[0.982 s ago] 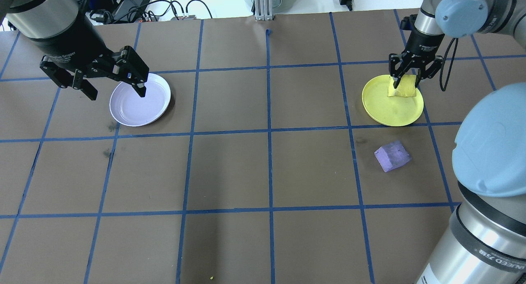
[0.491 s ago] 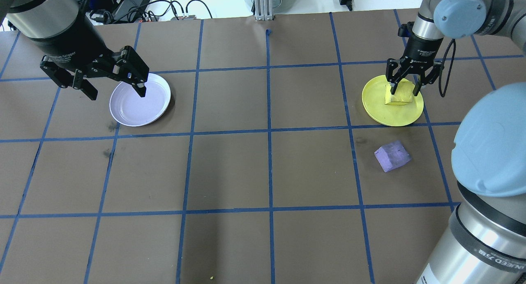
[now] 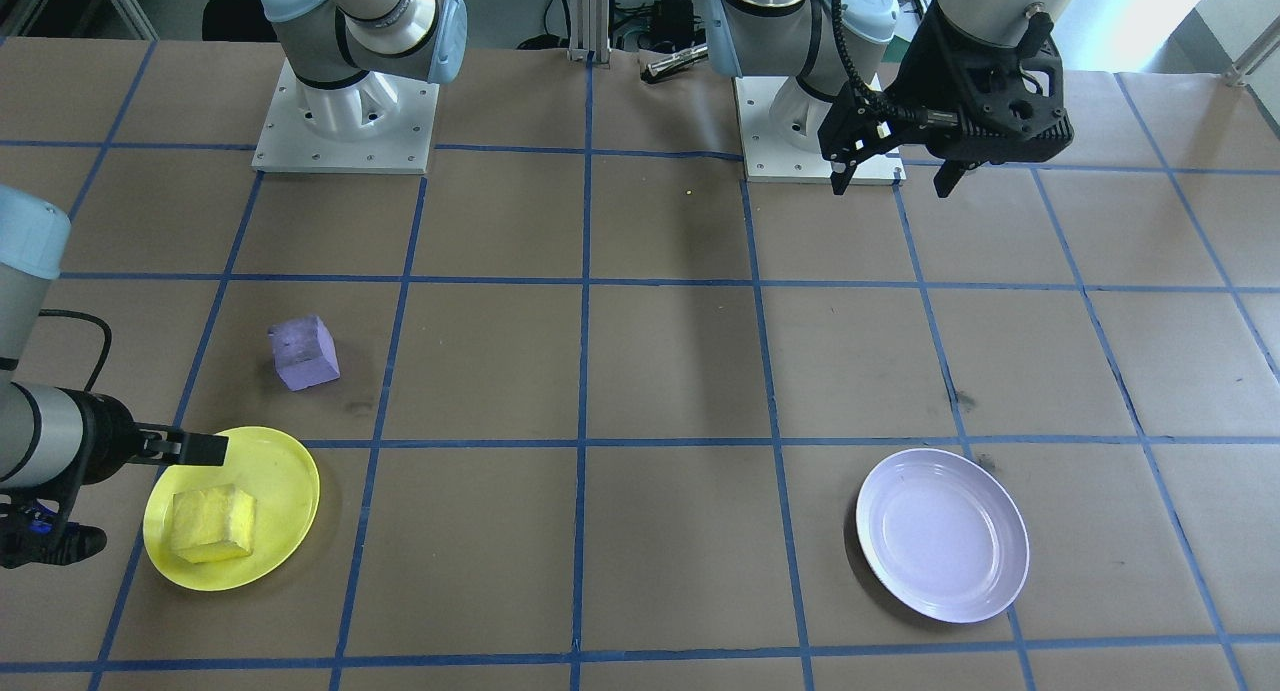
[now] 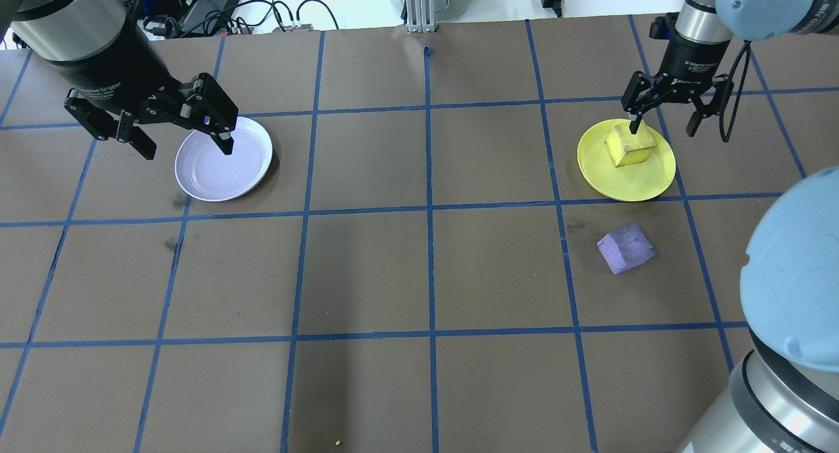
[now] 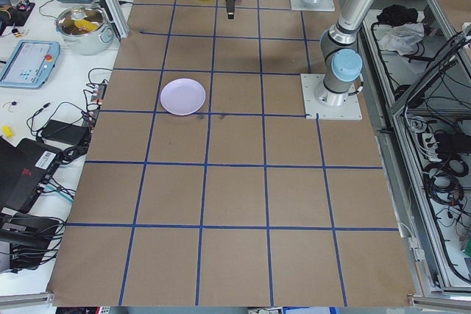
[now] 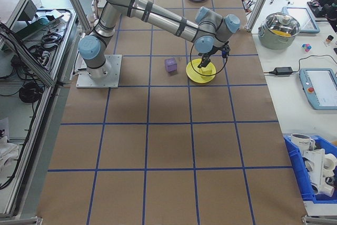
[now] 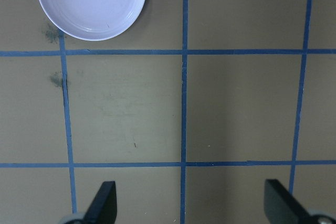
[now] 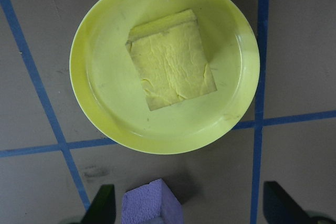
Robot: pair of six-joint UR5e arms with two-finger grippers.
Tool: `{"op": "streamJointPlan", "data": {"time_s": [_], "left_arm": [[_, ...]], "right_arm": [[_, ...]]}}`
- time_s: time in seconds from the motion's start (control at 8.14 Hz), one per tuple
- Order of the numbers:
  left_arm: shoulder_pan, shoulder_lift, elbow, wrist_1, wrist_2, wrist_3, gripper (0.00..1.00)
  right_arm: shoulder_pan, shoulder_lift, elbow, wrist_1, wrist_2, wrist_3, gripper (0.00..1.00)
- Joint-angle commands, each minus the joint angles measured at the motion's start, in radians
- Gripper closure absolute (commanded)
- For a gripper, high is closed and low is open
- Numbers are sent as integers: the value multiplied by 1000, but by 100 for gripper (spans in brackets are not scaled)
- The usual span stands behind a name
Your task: Sort blocks by color into plates
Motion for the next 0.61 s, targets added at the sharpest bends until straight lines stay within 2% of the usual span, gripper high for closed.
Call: {"op": "streamJointPlan", "data": {"time_s": [0.0,0.12,0.25,0.37,0.49], "left_arm": [[0,-2,1,9,-1,1,0],[0,-3,1,9,-1,1,0],[0,-3,1,18,-1,-1,0],[0,-3,1,18,-1,-1,0],[0,-3,1,18,-1,-1,0]], "right_arm": [[1,-62,9,-23,13,-124,0],[6,-65,13,-63,13,-133,0],[23,-65,47,-68,51,-196,0],[38,-68,117,-121,104,-227,2],[38,-97,218,-202,105,-229,4]]}}
